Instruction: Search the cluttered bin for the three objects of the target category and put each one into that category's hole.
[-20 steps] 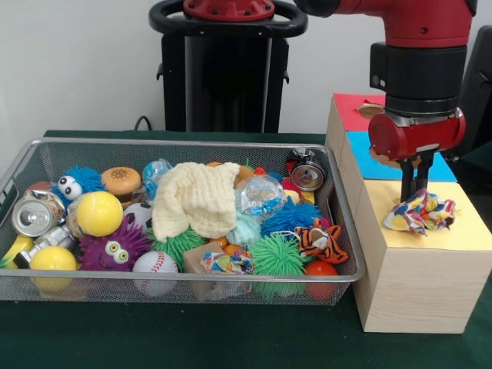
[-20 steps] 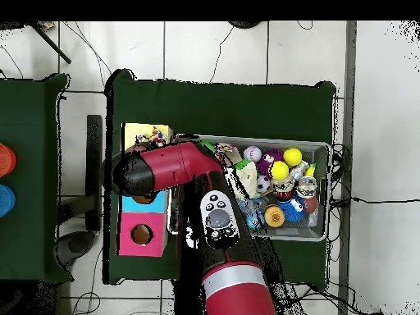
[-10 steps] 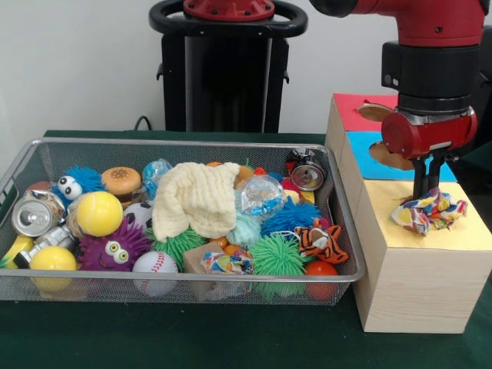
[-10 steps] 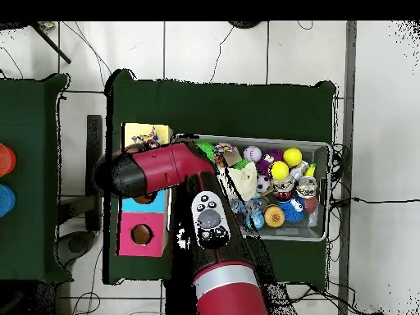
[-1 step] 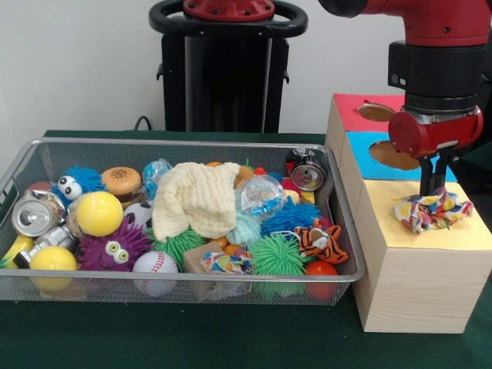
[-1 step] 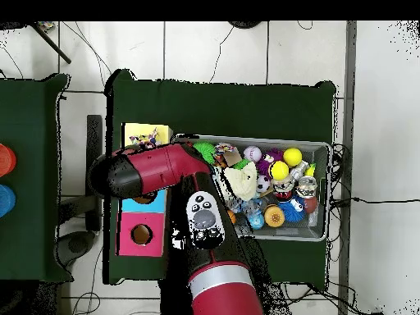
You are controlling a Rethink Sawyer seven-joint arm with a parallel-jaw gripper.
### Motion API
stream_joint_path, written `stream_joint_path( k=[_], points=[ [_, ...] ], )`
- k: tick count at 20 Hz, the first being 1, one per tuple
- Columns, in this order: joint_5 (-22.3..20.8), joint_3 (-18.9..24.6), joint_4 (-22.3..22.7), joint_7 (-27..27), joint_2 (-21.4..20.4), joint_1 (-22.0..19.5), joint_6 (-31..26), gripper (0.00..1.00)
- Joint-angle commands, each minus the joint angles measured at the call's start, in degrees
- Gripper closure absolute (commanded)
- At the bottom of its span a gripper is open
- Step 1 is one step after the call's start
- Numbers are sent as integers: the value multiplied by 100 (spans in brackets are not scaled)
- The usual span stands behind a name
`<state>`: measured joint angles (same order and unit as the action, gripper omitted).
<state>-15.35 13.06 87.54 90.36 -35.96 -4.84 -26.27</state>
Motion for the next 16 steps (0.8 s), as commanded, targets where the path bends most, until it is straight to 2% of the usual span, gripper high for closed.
stream_joint_path(
  k=[1, 10, 16],
  points=[
    [144, 248, 193, 573, 263, -16, -255, 100],
    [131, 317, 267, 539, 358, -173, -26, 100],
    [18, 210, 164, 515, 516, -173, 58, 100]
  ],
)
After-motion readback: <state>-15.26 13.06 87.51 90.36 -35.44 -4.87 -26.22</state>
